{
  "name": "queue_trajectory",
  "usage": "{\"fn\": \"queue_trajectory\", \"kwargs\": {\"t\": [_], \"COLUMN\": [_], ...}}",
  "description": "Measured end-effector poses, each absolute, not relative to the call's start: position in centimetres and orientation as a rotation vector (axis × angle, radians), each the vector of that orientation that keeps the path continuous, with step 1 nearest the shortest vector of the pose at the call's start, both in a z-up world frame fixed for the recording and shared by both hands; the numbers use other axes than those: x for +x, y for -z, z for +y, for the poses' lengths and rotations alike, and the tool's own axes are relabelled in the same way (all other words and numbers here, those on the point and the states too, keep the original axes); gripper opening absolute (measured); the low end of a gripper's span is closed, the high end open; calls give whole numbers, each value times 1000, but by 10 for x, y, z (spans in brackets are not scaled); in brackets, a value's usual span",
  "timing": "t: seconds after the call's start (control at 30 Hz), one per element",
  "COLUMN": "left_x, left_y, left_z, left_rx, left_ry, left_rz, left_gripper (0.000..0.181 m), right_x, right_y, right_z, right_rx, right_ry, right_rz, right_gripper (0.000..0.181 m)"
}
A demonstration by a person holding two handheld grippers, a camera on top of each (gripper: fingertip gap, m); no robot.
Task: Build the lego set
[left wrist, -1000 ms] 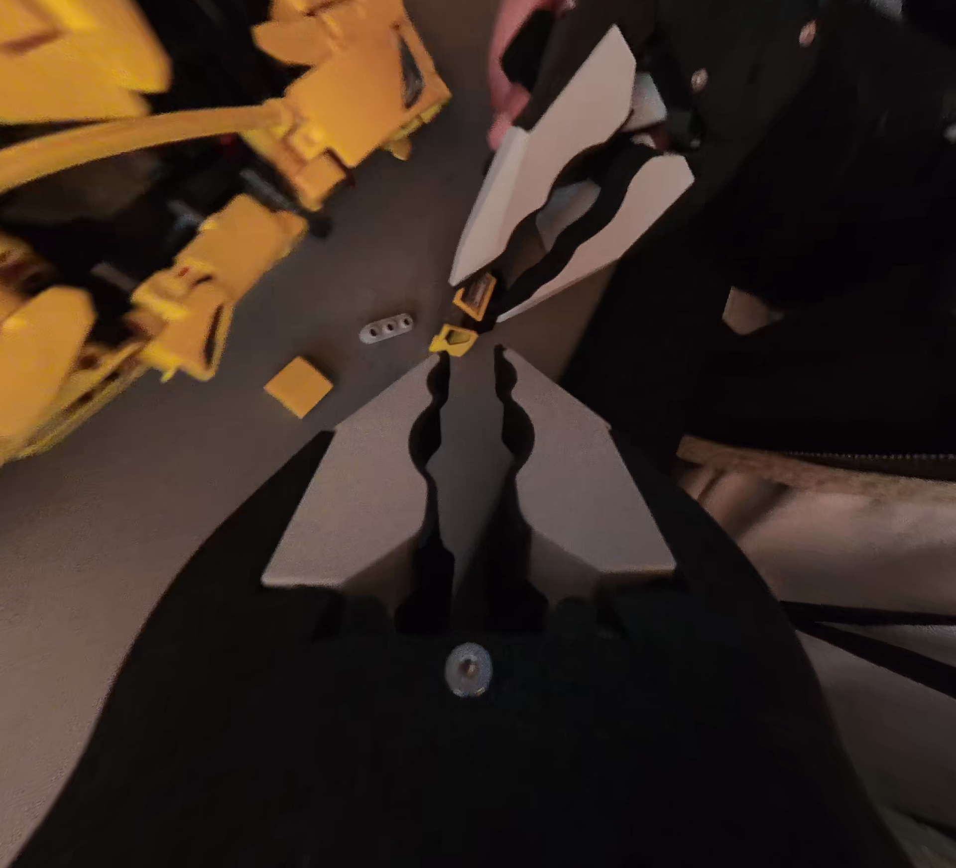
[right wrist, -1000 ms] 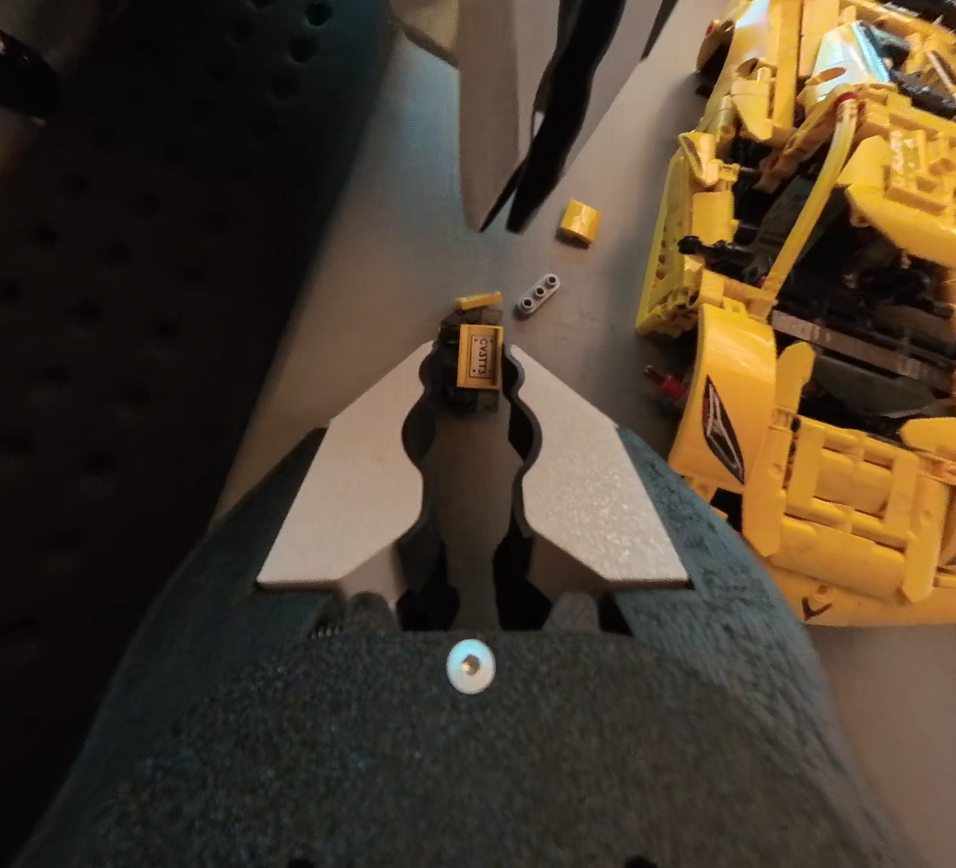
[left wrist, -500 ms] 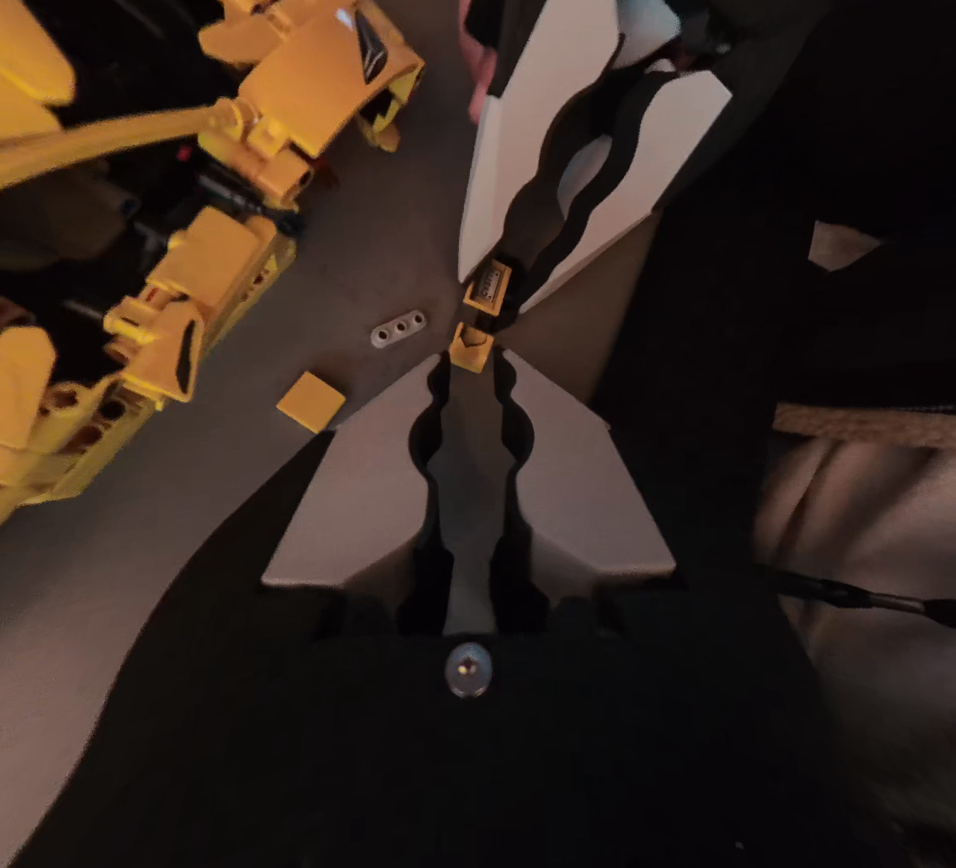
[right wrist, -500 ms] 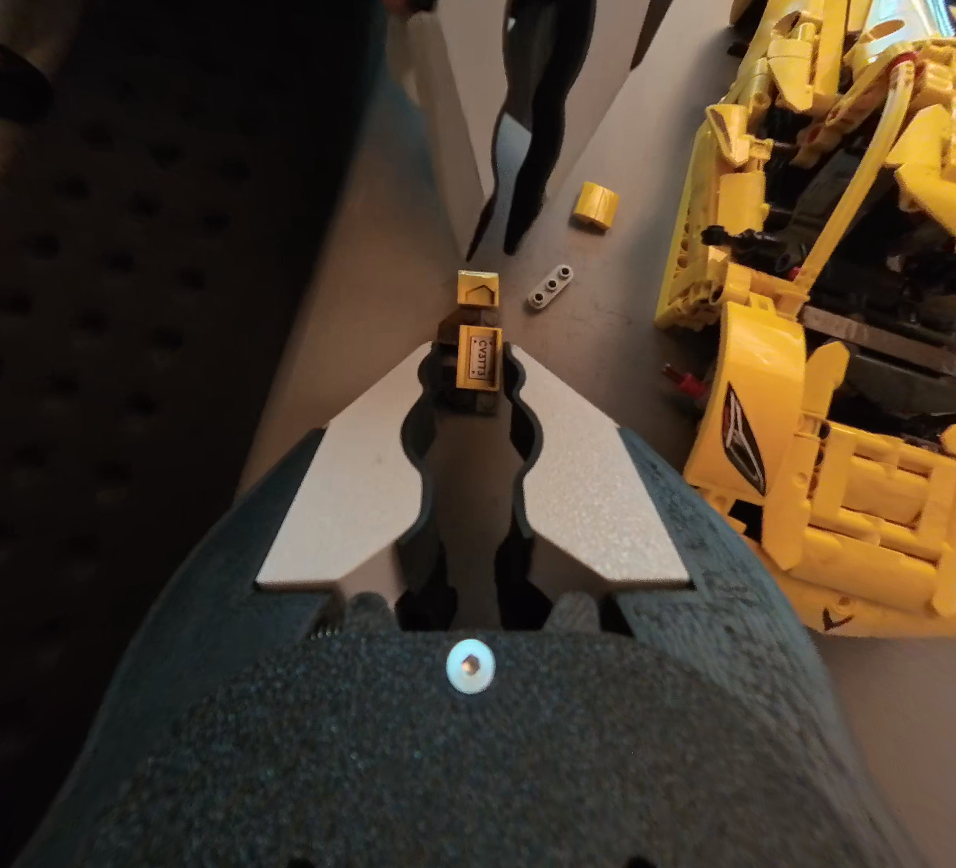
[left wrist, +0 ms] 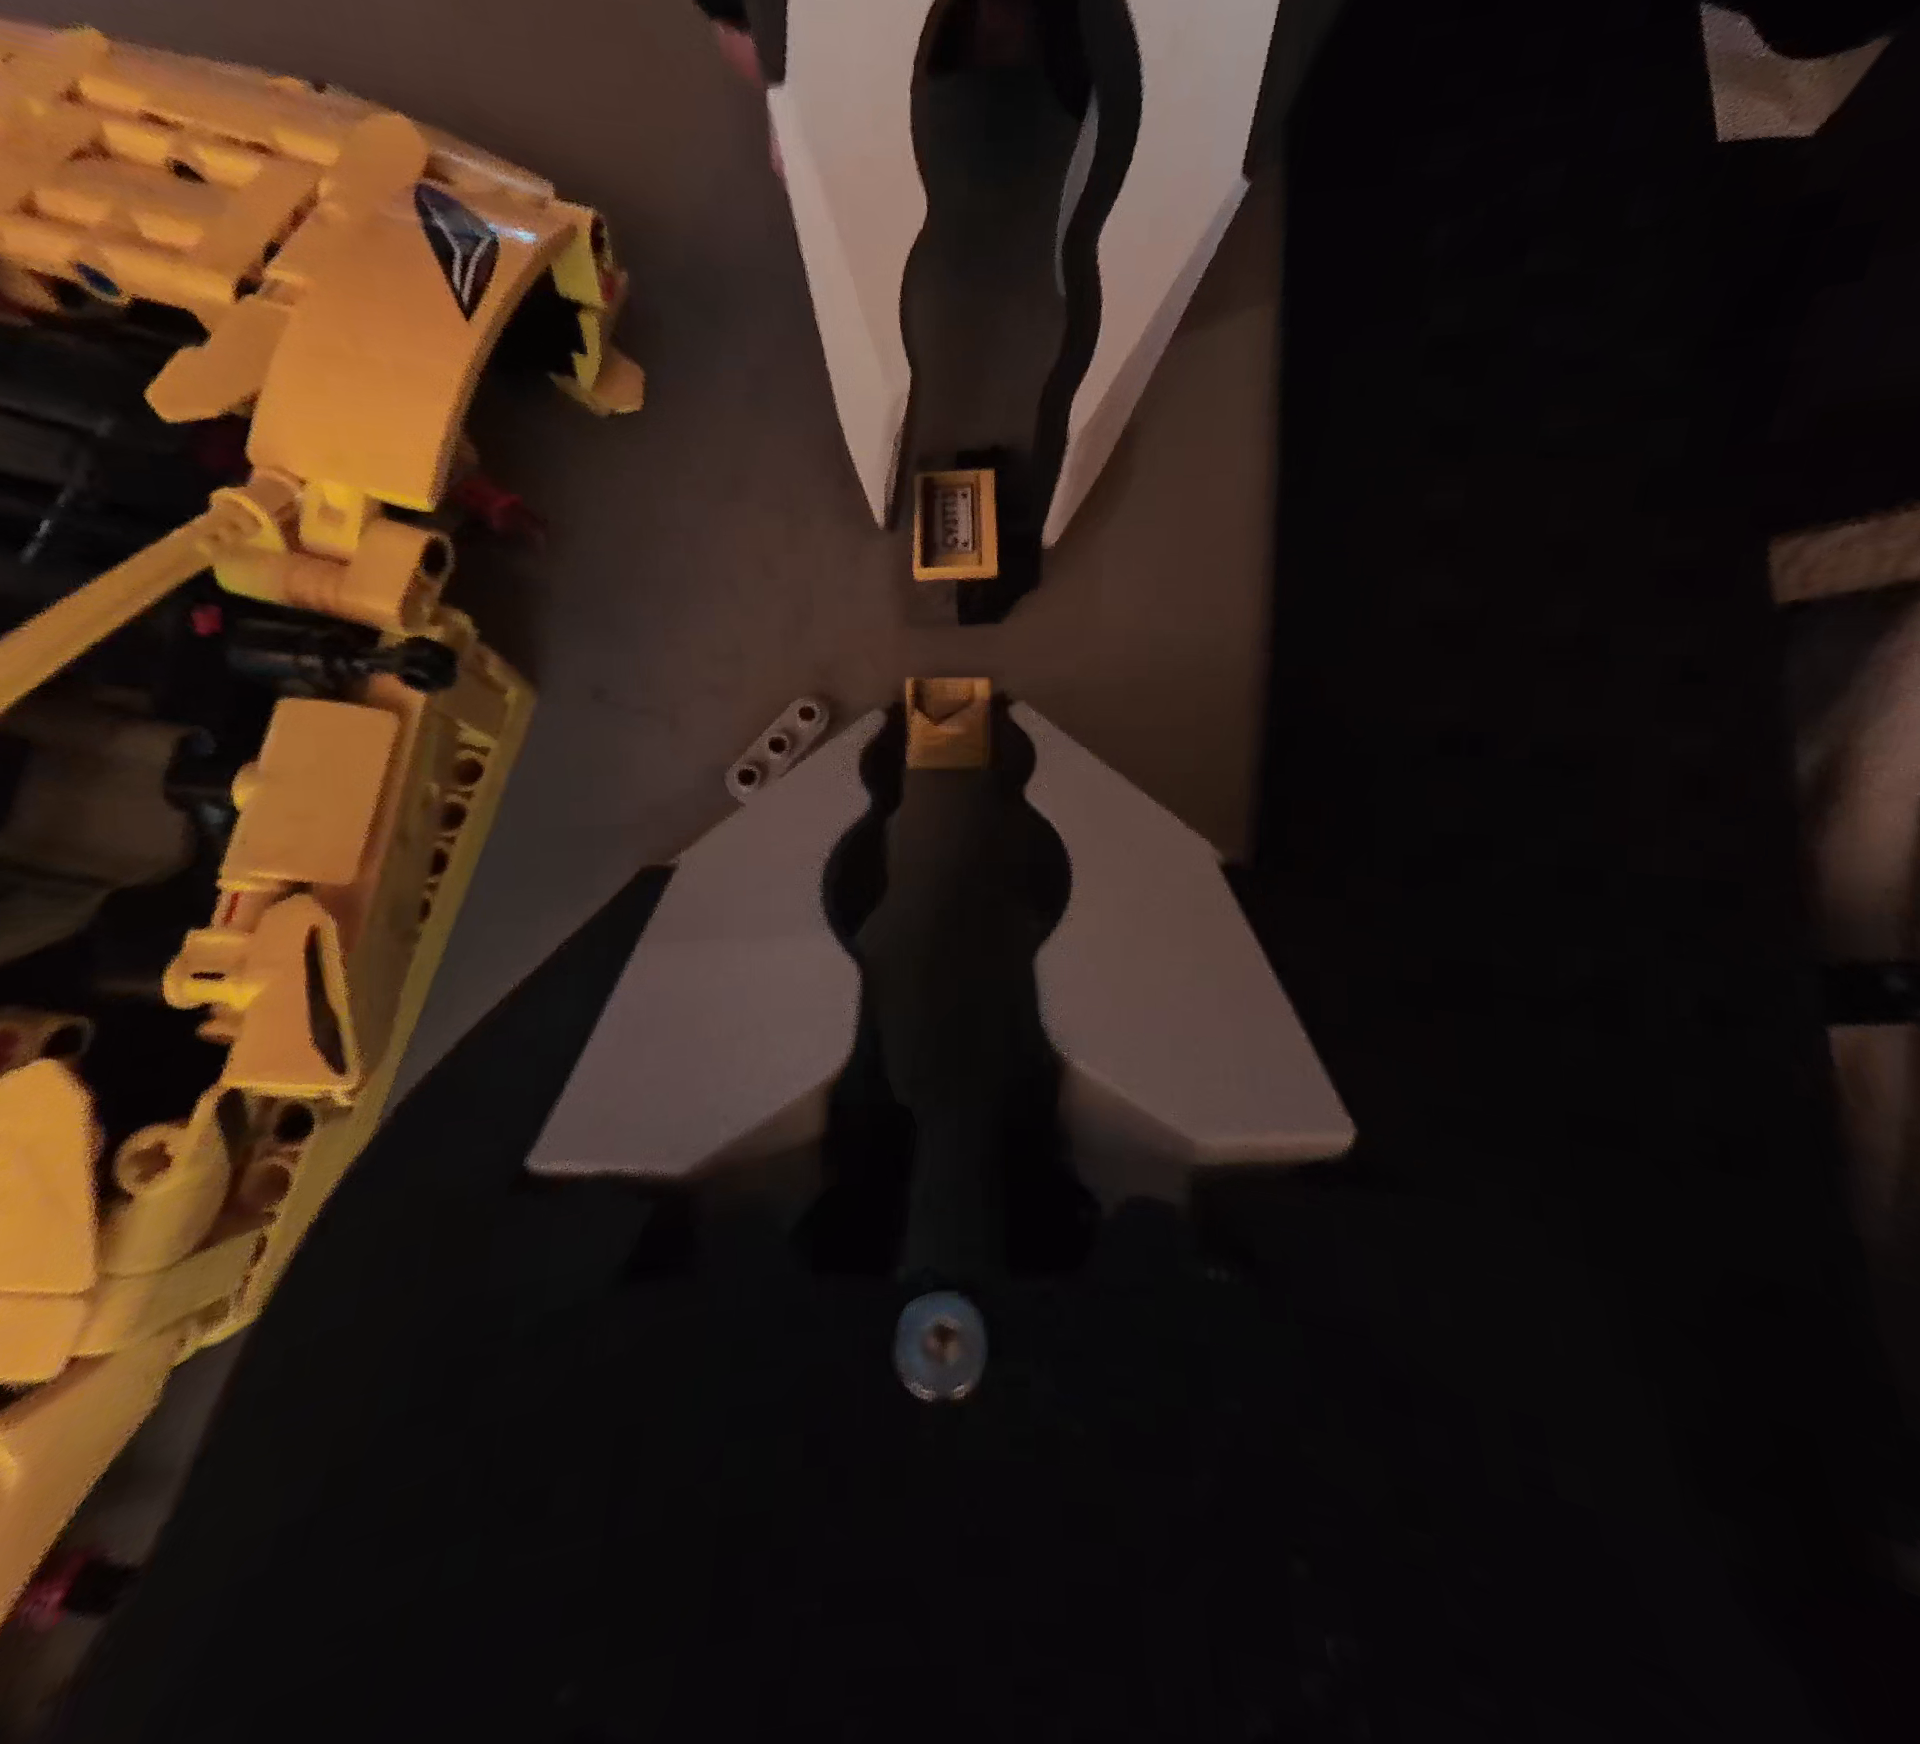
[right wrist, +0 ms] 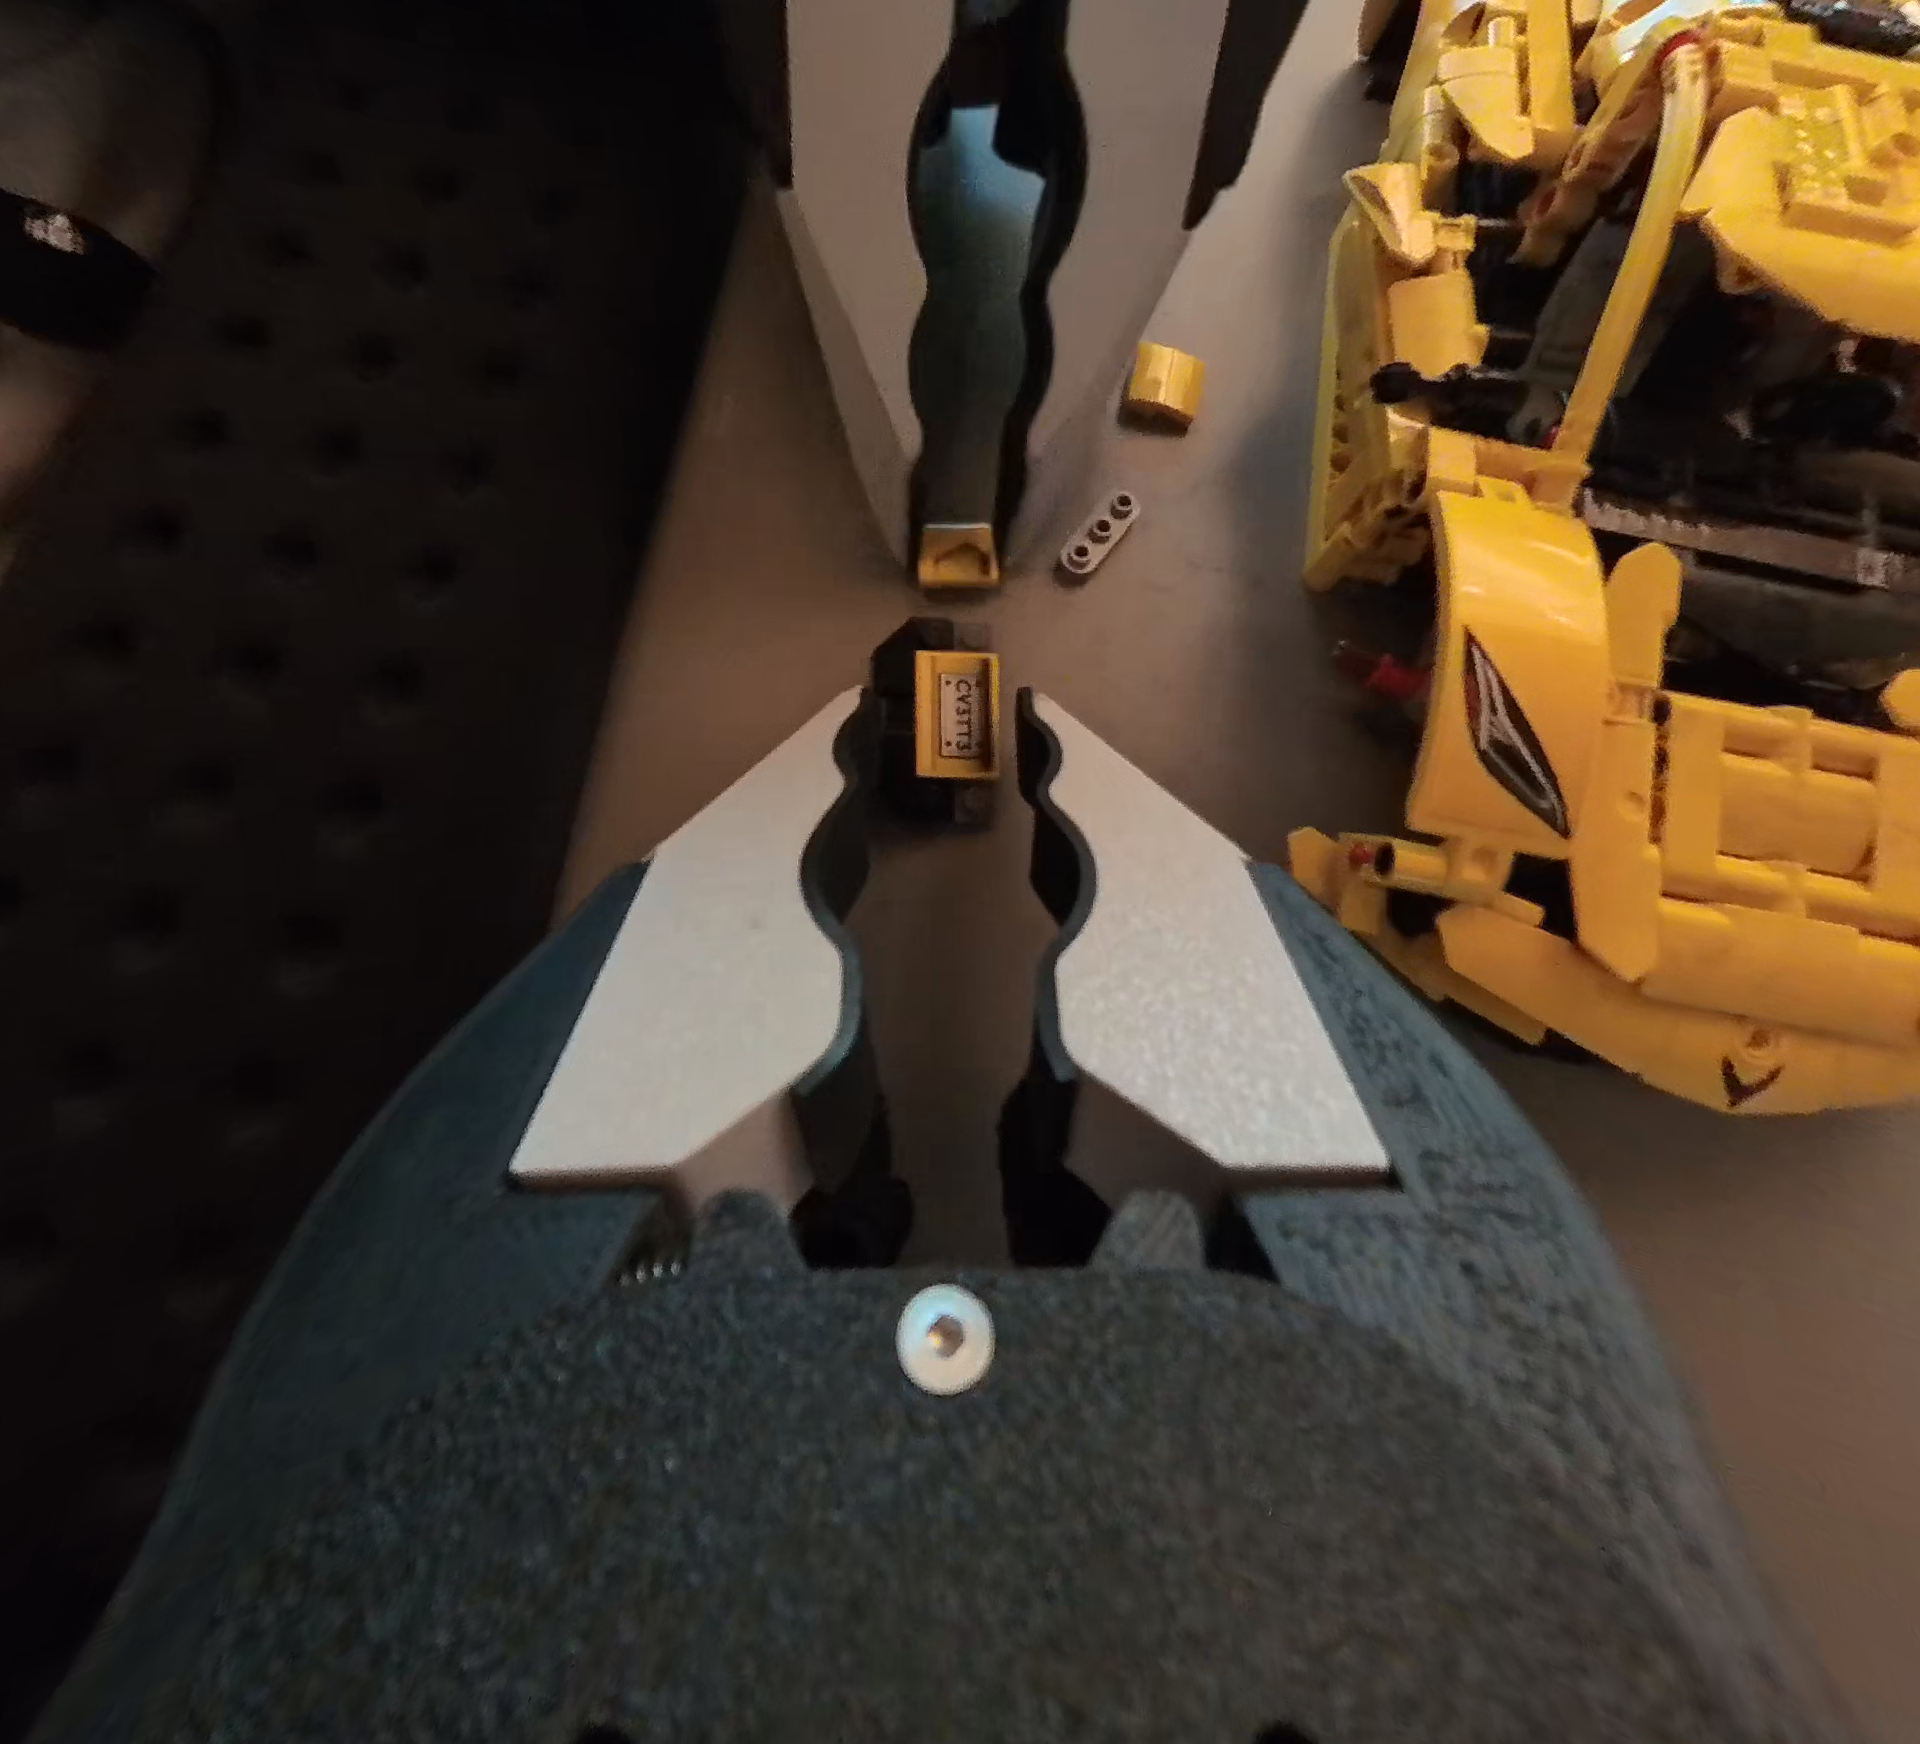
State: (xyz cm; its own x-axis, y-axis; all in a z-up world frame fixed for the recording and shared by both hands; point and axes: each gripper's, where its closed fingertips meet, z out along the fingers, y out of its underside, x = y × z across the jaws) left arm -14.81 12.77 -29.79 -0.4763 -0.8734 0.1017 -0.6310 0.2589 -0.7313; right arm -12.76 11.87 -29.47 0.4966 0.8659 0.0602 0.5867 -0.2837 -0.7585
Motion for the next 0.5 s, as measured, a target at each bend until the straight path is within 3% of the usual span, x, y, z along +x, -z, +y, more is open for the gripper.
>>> {"fn": "queue_trajectory", "kwargs": {"t": [0.5], "left_x": [-143], "left_y": [291], "left_z": [119], "left_rx": [-1338], "left_ry": [935], "left_rz": [2334], "left_gripper": [15], "right_x": [-135], "right_y": [300], "right_z": [120], "right_rx": [-2009], "right_ry": [-495], "right_rz": [-1206], "right_gripper": [24]}}
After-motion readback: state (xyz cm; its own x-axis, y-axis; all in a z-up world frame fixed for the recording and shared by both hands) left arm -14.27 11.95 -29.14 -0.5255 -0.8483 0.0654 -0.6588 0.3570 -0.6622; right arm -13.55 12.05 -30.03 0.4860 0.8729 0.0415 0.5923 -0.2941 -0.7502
